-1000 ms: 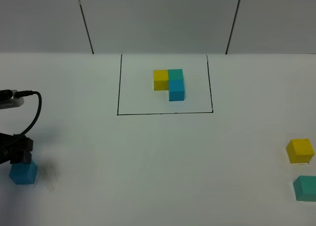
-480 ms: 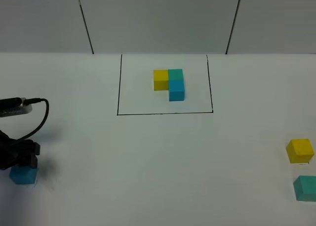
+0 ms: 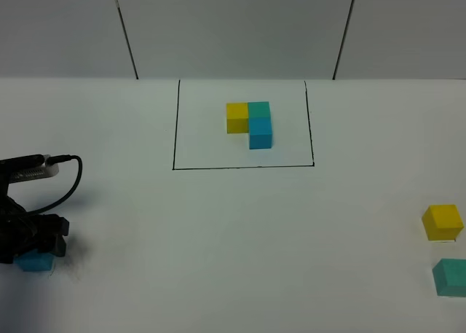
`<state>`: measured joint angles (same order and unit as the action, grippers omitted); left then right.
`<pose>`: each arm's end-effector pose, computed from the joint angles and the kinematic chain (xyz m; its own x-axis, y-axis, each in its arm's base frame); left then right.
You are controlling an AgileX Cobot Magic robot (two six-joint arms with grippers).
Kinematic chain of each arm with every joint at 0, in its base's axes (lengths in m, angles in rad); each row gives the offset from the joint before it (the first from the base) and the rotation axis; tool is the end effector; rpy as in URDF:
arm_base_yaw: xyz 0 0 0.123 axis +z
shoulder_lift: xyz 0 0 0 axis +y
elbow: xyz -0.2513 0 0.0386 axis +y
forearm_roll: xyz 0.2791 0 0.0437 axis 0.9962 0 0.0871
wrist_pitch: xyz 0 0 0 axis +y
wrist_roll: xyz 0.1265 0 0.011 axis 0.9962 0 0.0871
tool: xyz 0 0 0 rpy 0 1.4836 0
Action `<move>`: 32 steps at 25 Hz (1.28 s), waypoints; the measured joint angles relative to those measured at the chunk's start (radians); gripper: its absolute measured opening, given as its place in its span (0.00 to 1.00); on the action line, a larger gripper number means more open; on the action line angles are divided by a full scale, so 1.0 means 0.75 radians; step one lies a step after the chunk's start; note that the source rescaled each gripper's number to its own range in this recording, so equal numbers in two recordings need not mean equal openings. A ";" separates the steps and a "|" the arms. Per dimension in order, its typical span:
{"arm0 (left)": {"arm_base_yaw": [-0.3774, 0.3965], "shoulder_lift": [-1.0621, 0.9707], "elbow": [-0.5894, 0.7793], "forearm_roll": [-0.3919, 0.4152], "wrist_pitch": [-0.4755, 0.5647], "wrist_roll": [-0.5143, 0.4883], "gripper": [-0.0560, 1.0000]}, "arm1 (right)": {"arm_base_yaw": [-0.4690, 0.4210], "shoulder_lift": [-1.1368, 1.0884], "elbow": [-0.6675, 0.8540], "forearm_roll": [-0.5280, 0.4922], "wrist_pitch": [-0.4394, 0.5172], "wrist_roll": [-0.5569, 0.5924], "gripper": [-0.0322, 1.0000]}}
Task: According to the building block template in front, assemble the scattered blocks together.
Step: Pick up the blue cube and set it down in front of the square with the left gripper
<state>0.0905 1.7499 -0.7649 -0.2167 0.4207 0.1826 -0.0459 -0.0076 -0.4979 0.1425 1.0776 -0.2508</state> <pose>0.3058 0.0165 0.0328 -0.9610 -0.1029 -0.2567 -0.0826 0.9926 -0.0889 0.0838 0.0121 0.2748 -0.4423 -0.1604 -0.8824 -0.1482 0.9834 -0.1045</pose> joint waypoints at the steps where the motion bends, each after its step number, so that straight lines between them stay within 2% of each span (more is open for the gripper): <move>1: 0.000 0.000 0.000 -0.001 -0.002 0.000 0.66 | 0.000 0.000 0.000 0.000 0.000 0.000 0.59; 2: 0.000 0.000 -0.003 -0.001 -0.002 0.000 0.55 | 0.000 0.000 0.000 0.000 0.000 0.000 0.59; 4: 0.000 0.000 -0.006 -0.001 -0.012 0.000 0.27 | 0.000 0.000 0.000 0.000 0.000 0.000 0.59; 5: 0.000 0.000 -0.008 -0.001 -0.020 0.000 0.08 | 0.000 0.000 0.000 0.000 0.000 0.000 0.59; 8: 0.000 0.002 -0.022 0.033 -0.027 0.008 0.06 | 0.000 0.000 0.000 0.000 0.000 0.001 0.59; 10: -0.006 0.002 -0.073 0.053 0.022 0.045 0.06 | 0.000 0.000 0.000 0.000 0.000 0.000 0.59; 12: -0.041 0.002 -0.161 0.063 0.098 0.123 0.06 | 0.000 0.000 0.000 0.000 0.000 0.000 0.59; 14: -0.114 0.002 -0.281 0.063 0.205 0.254 0.06 | 0.000 0.000 0.000 0.000 0.000 0.000 0.59; 18: -0.343 0.007 -0.527 0.043 0.402 0.486 0.06 | 0.000 0.000 0.000 0.000 0.000 0.000 0.59; 22: -0.577 0.083 -0.740 0.047 0.529 0.566 0.06 | 0.000 0.000 0.000 0.000 0.000 0.000 0.59; 24: -0.690 0.152 -0.840 0.104 0.578 0.593 0.06 | 0.000 0.000 0.000 0.000 0.000 0.000 0.59; 28: -0.878 0.315 -0.974 0.246 0.629 0.664 0.06 | 0.000 0.000 0.000 0.000 0.000 0.000 0.59; 32: -1.032 0.452 -1.083 0.257 0.614 0.763 0.06 | 0.000 0.000 0.000 0.000 0.000 0.000 0.59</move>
<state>-0.6838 2.0887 -1.5769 -0.0236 0.8809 0.7545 -0.0459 -0.0076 -0.4979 0.1425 1.0776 -0.2508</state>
